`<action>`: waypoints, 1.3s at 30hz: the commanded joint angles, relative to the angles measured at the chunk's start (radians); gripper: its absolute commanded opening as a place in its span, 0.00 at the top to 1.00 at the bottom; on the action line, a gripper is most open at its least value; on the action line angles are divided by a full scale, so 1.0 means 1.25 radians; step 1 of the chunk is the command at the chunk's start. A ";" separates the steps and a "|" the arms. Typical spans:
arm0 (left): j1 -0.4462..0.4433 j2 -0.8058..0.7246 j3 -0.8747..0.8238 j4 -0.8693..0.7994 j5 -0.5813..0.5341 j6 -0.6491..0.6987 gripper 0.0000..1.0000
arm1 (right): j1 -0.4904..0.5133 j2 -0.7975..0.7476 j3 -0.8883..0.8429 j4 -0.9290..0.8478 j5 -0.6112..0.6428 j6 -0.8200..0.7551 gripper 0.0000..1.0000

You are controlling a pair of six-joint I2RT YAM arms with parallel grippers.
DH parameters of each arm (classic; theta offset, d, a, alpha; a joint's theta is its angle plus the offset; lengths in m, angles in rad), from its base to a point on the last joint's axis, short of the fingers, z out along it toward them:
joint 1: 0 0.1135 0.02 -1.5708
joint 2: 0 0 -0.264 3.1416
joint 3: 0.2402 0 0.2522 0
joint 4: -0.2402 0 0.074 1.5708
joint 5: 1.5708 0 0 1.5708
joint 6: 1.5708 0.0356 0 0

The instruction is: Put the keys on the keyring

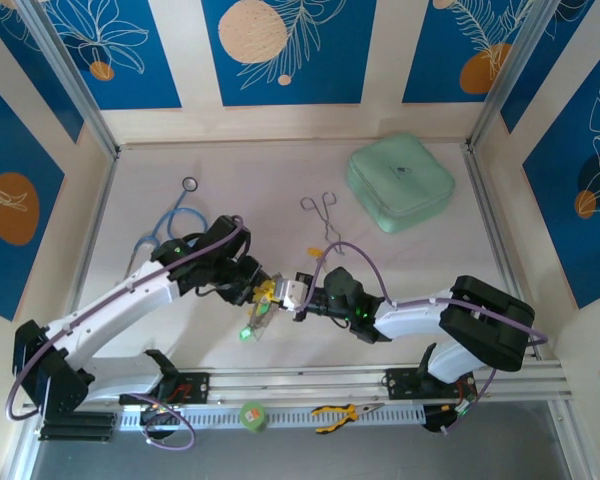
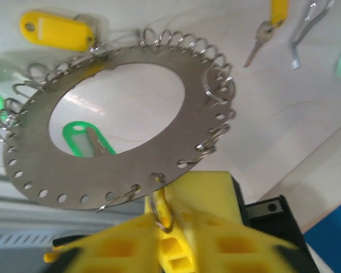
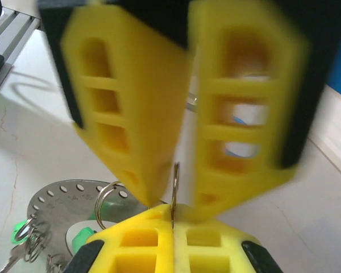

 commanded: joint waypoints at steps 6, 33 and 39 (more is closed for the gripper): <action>0.052 -0.165 -0.061 0.227 -0.349 0.511 0.33 | -0.024 -0.035 0.022 -0.062 -0.047 0.020 1.00; 0.053 -0.215 -0.258 0.278 0.158 2.013 0.71 | -0.079 -0.130 0.119 -0.363 -0.144 0.022 1.00; 0.052 -0.210 -0.299 0.346 0.142 2.021 0.69 | -0.078 -0.140 0.124 -0.378 -0.153 0.019 1.00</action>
